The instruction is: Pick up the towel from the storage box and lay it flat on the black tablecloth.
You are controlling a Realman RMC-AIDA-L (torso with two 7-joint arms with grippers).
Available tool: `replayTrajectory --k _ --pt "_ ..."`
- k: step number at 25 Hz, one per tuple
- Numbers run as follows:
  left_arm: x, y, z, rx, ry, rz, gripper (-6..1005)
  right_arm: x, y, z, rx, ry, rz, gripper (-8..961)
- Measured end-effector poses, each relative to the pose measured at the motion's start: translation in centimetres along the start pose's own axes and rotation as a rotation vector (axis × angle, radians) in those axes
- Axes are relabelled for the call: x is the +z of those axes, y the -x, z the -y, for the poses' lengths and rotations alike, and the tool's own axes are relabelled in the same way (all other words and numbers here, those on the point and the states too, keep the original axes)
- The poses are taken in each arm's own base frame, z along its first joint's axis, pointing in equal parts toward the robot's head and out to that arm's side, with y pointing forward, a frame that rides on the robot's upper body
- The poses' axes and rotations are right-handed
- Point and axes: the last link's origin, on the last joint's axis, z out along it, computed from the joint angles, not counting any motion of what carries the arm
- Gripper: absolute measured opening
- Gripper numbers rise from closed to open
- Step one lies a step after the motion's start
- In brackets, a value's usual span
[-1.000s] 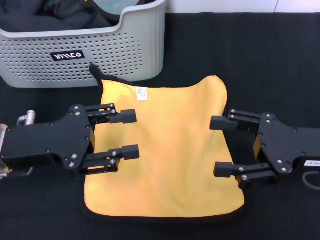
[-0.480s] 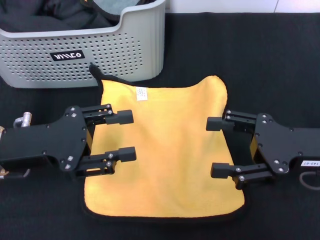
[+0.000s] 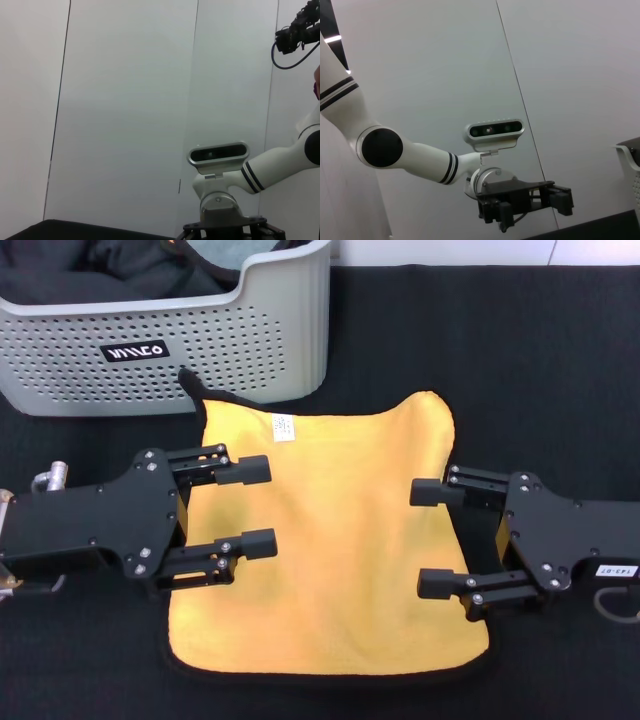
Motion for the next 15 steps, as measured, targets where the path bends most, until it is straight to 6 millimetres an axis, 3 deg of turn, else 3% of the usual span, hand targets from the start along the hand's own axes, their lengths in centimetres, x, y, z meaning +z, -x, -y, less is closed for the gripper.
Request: replayTrajectory --k 15 --pt "0.19 0.02 0.17 0.002 -0.004 0.001 665 0.31 0.19 0.27 -0.012 0.004 -0.005 883"
